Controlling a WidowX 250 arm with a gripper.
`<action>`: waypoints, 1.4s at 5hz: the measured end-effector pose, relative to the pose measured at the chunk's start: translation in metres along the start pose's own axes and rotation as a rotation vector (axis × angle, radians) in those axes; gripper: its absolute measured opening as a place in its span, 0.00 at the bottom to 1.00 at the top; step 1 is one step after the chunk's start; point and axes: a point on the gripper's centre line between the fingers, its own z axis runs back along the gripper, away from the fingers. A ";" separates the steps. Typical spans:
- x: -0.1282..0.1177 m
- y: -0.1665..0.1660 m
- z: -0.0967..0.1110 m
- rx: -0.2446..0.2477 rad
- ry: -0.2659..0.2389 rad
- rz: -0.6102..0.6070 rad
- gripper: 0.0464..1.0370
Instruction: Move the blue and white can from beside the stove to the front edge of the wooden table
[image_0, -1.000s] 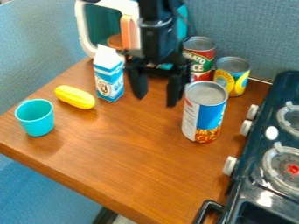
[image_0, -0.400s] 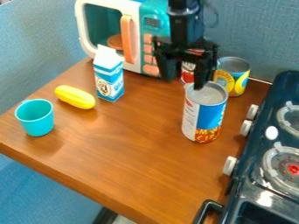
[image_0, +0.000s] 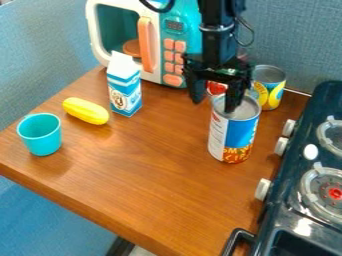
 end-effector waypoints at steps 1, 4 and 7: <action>-0.001 -0.010 -0.006 0.012 0.016 -0.024 0.96; -0.016 -0.016 -0.015 0.001 0.046 0.071 0.96; -0.113 -0.004 -0.005 0.171 0.286 0.367 0.96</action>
